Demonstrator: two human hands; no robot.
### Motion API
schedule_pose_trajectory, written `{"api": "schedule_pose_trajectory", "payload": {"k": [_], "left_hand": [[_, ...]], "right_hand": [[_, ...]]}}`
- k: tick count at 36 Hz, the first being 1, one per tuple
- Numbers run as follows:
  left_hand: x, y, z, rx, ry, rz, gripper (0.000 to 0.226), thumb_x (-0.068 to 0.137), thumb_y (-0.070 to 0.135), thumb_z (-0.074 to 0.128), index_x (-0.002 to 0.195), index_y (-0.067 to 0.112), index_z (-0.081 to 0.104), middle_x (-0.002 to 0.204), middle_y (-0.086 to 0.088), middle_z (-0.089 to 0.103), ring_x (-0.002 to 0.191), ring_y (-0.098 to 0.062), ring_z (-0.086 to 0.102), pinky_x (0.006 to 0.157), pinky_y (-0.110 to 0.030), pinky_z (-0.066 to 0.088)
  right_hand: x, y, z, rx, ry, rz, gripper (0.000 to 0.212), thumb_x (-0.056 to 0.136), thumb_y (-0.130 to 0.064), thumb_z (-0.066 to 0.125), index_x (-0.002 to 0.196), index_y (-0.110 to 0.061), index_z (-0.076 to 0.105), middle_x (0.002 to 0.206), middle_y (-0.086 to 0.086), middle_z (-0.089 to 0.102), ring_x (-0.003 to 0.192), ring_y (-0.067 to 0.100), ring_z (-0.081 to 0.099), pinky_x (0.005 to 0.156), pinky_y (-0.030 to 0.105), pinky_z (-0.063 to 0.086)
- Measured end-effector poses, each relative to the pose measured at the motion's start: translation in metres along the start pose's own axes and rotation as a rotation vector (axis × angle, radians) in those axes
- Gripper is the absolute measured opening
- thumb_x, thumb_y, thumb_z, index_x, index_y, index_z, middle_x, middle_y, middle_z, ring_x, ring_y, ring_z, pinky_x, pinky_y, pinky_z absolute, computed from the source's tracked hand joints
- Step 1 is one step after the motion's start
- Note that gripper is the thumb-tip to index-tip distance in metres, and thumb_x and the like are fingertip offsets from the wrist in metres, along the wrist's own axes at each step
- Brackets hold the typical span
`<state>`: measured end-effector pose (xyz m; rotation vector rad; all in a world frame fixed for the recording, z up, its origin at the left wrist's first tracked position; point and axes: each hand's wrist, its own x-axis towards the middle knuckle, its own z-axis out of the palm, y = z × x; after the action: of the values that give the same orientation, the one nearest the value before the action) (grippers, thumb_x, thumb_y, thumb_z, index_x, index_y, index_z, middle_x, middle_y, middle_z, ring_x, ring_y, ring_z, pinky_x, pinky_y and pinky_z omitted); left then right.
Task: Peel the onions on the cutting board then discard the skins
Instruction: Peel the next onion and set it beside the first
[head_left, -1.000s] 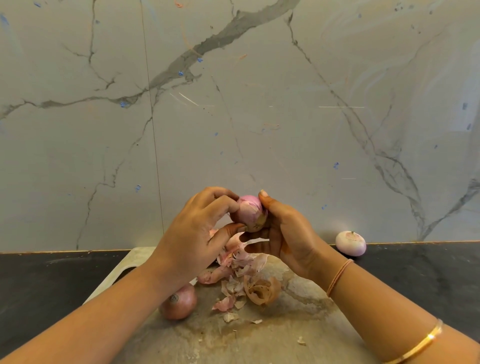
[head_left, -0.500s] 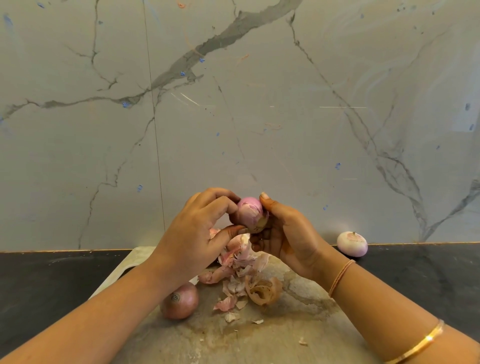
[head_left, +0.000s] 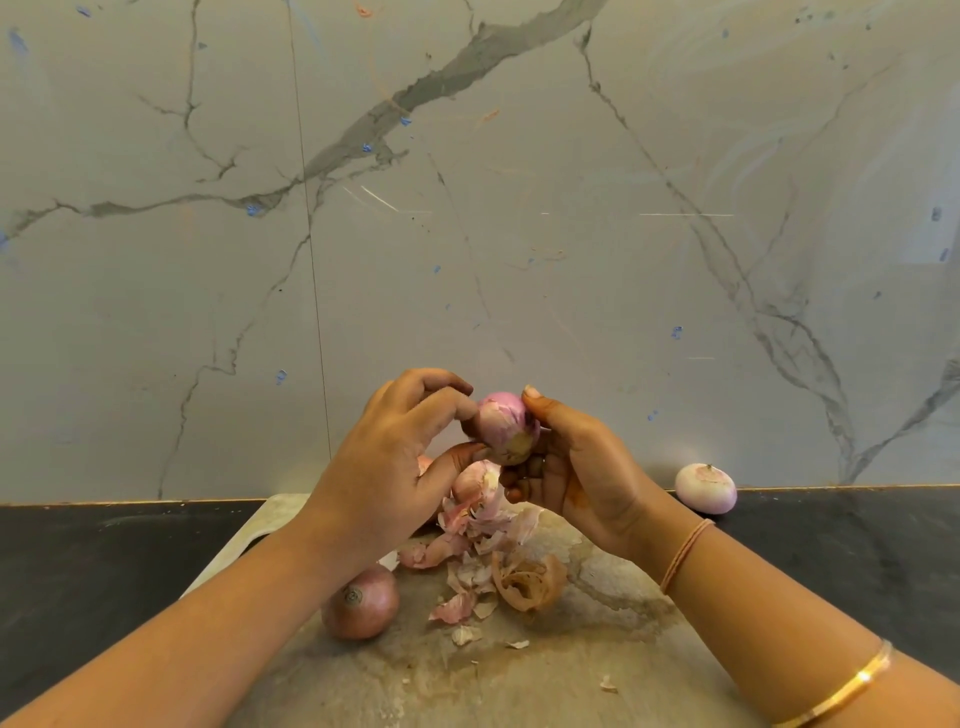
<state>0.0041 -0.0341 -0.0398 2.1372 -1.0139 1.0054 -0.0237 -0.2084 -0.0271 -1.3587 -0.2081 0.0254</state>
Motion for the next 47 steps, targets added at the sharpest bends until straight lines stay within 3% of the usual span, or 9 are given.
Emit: {"api": "schedule_pose_trajectory", "payload": {"k": [5,14,19,26,30,33,37,42,47], "left_hand": [[0.0011,0.003,-0.0028,-0.006,-0.033,0.009,0.039,0.083,0.049,0.047,0.121,0.044,0.044,0.119,0.017,0.041,0.111,-0.008,0.043,0.089,-0.015,0.036],[0.0001,0.002,-0.0006,0.021,0.003,-0.001,0.022,0.083,0.047,0.049,0.103,0.04,0.048,0.121,0.017,0.04,0.116,-0.007,0.039,0.089,-0.014,0.031],[0.0009,0.0033,-0.0029,0.016,-0.025,-0.018,0.037,0.082,0.047,0.053,0.118,0.043,0.046,0.123,0.017,0.04,0.118,-0.005,0.038,0.089,-0.011,0.03],[0.0012,0.0046,-0.0033,0.015,-0.021,-0.037,0.032,0.08,0.038,0.059,0.109,0.044,0.047,0.122,0.016,0.041,0.118,-0.003,0.036,0.089,-0.009,0.028],[0.0009,0.003,-0.0014,0.036,-0.004,-0.001,0.016,0.084,0.047,0.049,0.098,0.04,0.051,0.122,0.018,0.042,0.115,-0.002,0.037,0.088,-0.013,0.029],[0.0007,0.0039,-0.0018,0.032,0.003,-0.015,0.017,0.083,0.05,0.047,0.096,0.04,0.05,0.121,0.02,0.041,0.114,0.0,0.037,0.087,-0.013,0.031],[0.0003,0.0038,-0.0037,0.056,-0.021,-0.049,0.039,0.083,0.029,0.067,0.112,0.039,0.043,0.118,0.021,0.037,0.11,-0.004,0.039,0.085,-0.013,0.033],[0.0002,0.0085,-0.0033,0.11,-0.065,-0.128,0.033,0.087,0.013,0.064,0.115,0.027,0.054,0.113,0.018,0.042,0.102,-0.005,0.046,0.075,-0.009,0.035],[0.0034,0.0068,-0.0053,0.094,0.003,-0.172,0.016,0.089,0.015,0.062,0.103,0.022,0.067,0.098,0.014,0.058,0.088,-0.005,0.055,0.069,-0.012,0.038]], "right_hand": [[0.0006,0.0009,-0.0004,-0.043,0.002,-0.011,0.045,0.1,-0.042,0.04,0.11,-0.004,0.062,0.078,0.01,0.061,0.058,0.014,0.055,0.054,0.023,0.049],[0.0014,0.0006,-0.0008,-0.05,-0.004,-0.012,0.046,0.101,-0.042,0.038,0.11,-0.003,0.061,0.08,0.012,0.06,0.056,0.014,0.054,0.051,0.022,0.048],[0.0023,0.0023,-0.0008,-0.092,0.001,-0.019,0.049,0.1,-0.044,0.038,0.114,-0.003,0.06,0.08,0.011,0.058,0.058,0.014,0.053,0.051,0.022,0.048],[0.0025,0.0038,-0.0017,-0.124,0.003,-0.025,0.047,0.1,-0.045,0.038,0.113,-0.005,0.059,0.086,0.013,0.058,0.06,0.015,0.053,0.054,0.023,0.048],[0.0023,0.0029,-0.0023,-0.079,-0.011,-0.02,0.046,0.101,-0.043,0.037,0.109,-0.005,0.06,0.08,0.011,0.058,0.058,0.014,0.053,0.052,0.023,0.048],[0.0026,0.0027,-0.0031,-0.076,-0.011,-0.032,0.046,0.101,-0.043,0.038,0.11,-0.003,0.06,0.079,0.01,0.058,0.059,0.015,0.054,0.053,0.023,0.048],[0.0036,0.004,-0.003,-0.107,0.009,-0.049,0.042,0.101,-0.04,0.038,0.115,-0.006,0.057,0.089,0.013,0.059,0.066,0.017,0.056,0.054,0.023,0.049],[0.0036,0.0039,-0.0046,-0.144,-0.028,-0.102,0.023,0.1,-0.031,0.045,0.118,-0.017,0.05,0.112,0.017,0.056,0.079,0.024,0.059,0.071,0.032,0.056],[0.0058,0.0042,-0.0046,-0.096,-0.038,-0.123,0.042,0.094,-0.016,0.057,0.133,-0.019,0.041,0.125,0.015,0.05,0.092,0.03,0.064,0.084,0.036,0.057]]}}
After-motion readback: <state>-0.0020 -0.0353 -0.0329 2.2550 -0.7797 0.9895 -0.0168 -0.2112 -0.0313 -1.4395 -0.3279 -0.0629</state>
